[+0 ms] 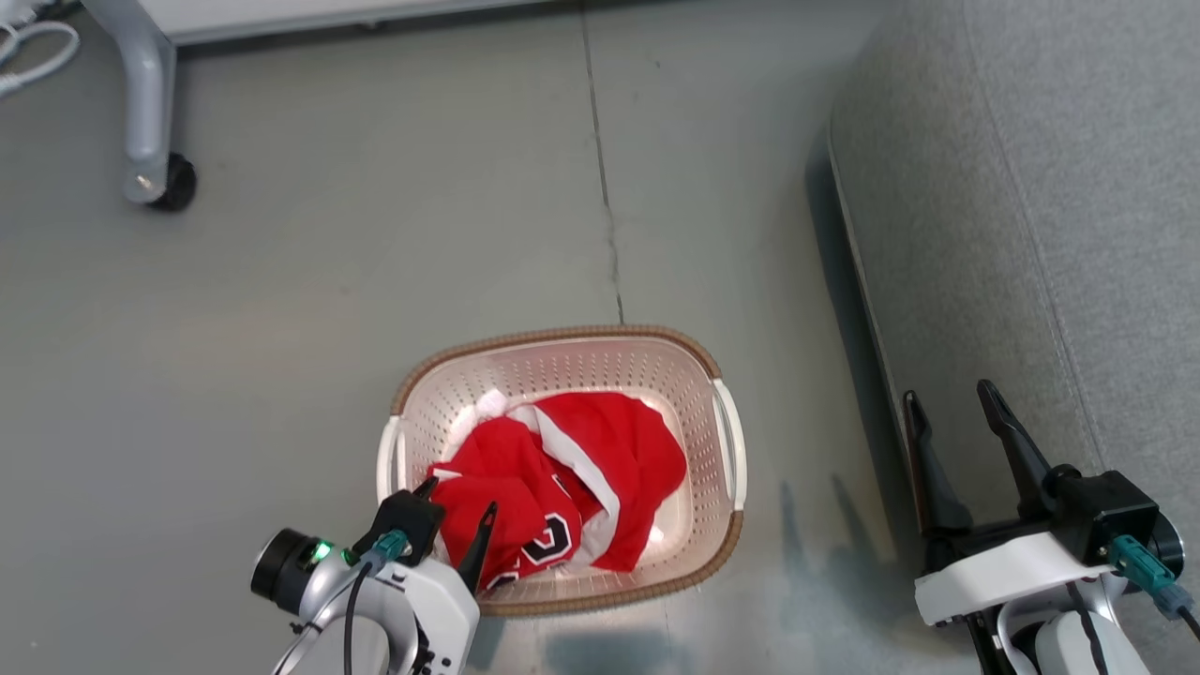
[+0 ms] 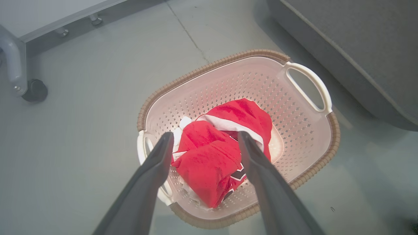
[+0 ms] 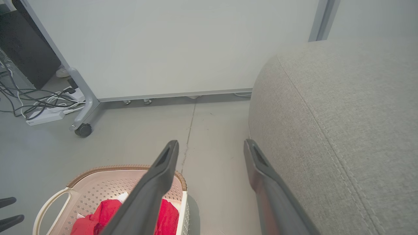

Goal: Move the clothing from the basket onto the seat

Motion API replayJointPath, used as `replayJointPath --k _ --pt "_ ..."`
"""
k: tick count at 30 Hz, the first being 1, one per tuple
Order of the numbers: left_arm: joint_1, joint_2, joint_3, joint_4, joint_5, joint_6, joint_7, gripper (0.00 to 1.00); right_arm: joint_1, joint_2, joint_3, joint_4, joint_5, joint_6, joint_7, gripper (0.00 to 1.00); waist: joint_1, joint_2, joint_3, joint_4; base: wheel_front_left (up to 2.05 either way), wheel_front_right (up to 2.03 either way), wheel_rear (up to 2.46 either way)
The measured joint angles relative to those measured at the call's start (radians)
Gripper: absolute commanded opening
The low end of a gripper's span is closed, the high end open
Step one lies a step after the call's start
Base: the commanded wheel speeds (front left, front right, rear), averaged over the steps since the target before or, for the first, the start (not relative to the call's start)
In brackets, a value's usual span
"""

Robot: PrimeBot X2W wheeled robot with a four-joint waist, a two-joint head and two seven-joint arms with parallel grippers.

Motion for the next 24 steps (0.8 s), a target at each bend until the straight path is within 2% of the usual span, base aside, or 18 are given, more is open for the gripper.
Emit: replayJointPath --k 13,24 --pt "-0.266 0.003 -0.088 0.295 0.075 -0.008 0.008 1.0 -0.048 0.0 0.056 -0.056 0.011 0.0 0.0 1.0 0.0 0.0 0.21 -0.059 0.0 0.0 0.0" --pt "-0.389 0.029 -0.184 0.351 0.138 -0.036 0.029 1.0 -0.084 -0.001 0.103 -0.108 0.038 0.0 0.0 1.0 0.0 -0.0001 0.346 -0.118 0.0 0.0 0.0"
